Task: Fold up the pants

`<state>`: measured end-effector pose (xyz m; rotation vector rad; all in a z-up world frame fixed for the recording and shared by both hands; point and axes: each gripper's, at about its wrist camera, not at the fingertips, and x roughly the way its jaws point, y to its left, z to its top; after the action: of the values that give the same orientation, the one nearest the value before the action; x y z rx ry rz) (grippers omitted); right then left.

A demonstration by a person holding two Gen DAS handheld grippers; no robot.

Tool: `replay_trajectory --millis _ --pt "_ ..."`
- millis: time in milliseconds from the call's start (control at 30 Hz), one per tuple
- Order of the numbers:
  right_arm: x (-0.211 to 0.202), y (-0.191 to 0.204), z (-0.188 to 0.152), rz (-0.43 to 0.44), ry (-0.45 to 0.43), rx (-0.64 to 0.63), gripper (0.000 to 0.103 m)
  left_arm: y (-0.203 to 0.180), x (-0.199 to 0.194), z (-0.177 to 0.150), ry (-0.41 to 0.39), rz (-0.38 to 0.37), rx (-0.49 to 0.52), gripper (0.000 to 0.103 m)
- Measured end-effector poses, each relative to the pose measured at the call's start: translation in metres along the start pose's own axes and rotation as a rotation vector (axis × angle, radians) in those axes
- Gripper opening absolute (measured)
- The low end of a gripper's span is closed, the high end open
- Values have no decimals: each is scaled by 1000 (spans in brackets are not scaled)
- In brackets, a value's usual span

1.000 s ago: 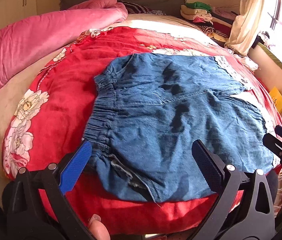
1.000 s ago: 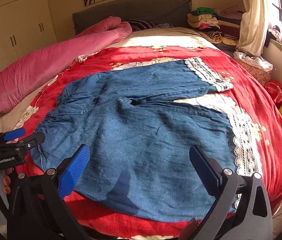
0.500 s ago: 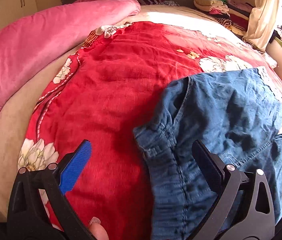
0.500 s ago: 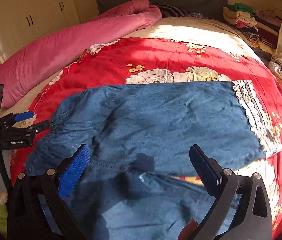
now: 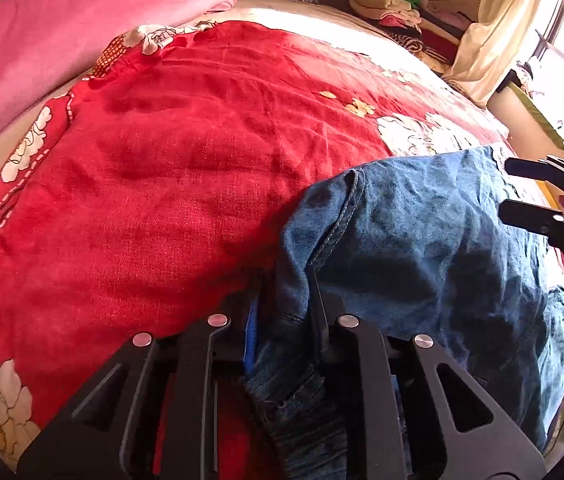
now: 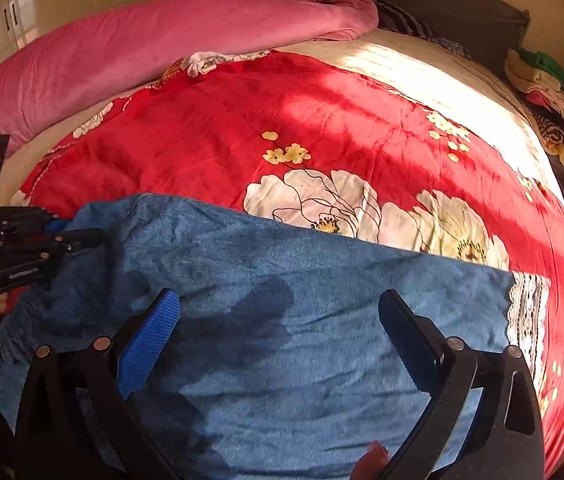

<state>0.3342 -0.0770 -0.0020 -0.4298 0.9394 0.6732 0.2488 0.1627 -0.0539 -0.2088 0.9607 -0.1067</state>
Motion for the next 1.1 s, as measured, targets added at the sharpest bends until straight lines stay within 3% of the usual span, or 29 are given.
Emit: replay_trajectory --millis 333,467,600,667,900,1100 --pt "69 18 46 11 103 -263 96 6 -18 7 -52 -43 -8 10" --pt "84 31 52 80 144 -340 56 6 -24 8 -66 -65 -6 10" --pt "75 41 49 146 126 -360 15 2 -32 9 -89 -62 10 9" --pt "64 42 44 150 105 -353 6 1 -35 9 -96 -59 15 9" --pt "-19 42 15 134 -72 -285 3 0 -52 8 -133 -81 35 9" --pt "-93 59 -25 111 -178 -244 3 -26 -93 -10 -222 -85 178 9"
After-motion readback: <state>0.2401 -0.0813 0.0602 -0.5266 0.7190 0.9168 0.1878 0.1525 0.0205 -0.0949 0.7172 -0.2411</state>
